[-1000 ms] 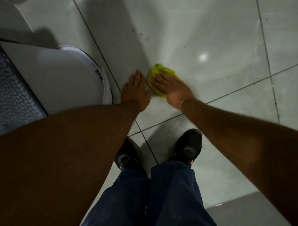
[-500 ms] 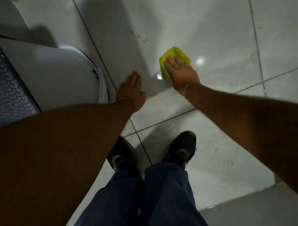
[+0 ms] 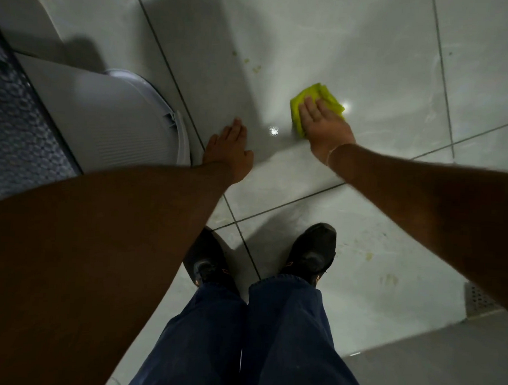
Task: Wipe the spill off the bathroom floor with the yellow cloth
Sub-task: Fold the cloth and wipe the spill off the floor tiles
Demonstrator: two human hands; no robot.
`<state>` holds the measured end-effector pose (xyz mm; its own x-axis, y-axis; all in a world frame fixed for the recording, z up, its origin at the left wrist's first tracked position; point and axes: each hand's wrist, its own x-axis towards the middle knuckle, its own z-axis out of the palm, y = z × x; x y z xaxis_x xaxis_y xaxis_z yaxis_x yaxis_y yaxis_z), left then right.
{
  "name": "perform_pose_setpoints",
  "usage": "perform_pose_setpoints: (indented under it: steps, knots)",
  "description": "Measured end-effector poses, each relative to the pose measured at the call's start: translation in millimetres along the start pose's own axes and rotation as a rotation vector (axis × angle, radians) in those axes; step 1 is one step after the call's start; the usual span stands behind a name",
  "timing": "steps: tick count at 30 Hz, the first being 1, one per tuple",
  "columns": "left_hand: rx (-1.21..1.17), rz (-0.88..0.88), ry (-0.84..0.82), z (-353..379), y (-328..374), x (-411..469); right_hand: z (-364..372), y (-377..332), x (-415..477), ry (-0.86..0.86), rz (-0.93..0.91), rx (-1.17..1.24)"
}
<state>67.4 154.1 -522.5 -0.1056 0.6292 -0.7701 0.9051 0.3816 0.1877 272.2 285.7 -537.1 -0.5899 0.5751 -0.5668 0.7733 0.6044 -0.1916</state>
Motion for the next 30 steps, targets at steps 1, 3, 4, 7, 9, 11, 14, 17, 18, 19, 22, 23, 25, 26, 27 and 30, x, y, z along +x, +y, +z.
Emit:
perform_pose_setpoints:
  steps: [1,3,4,7,9,11,14,17,18,19,22,23,25,26,27,30]
  knots:
    - [-0.006,0.000,-0.001,0,0,0,-1,12,-1,0.016,0.024,0.005]
    - [-0.019,-0.009,-0.003,2,1,1,-3,45,3,0.069,0.268,0.043]
    - [-0.024,-0.015,-0.005,2,1,2,-5,64,4,0.076,0.426,0.058]
    - [-0.013,-0.015,0.009,6,0,5,-2,100,-2,0.086,0.760,0.118]
    - [-0.006,-0.007,0.019,7,-1,5,6,89,-11,0.119,0.845,0.196]
    - [-0.001,-0.005,0.029,8,-1,4,22,50,-24,0.163,0.797,0.243]
    - [-0.008,-0.021,0.039,9,2,2,61,-36,-59,0.127,0.442,0.162]
    - [-0.041,-0.037,0.055,13,6,2,84,-92,-82,0.089,0.149,0.261]
    - [-0.055,-0.041,0.057,14,6,2,81,-96,-78,0.097,0.105,0.265]
    - [-0.062,-0.047,0.060,15,6,2,77,-94,-69,0.113,0.088,0.257]
    - [-0.036,-0.040,0.082,19,5,0,51,-68,-28,0.142,0.187,0.243]
    - [-0.029,-0.033,0.089,19,5,0,37,-58,-9,0.160,0.258,0.258]
    - [-0.041,-0.028,0.089,16,4,1,7,-41,33,0.200,0.369,0.332]
    - [-0.060,-0.031,0.085,14,4,1,-8,-37,55,0.212,0.389,0.351]
    - [-0.077,-0.036,0.083,11,4,0,-22,-34,75,0.209,0.365,0.343]
    - [-0.091,-0.075,0.089,4,6,1,-44,-46,106,0.142,0.026,0.238]
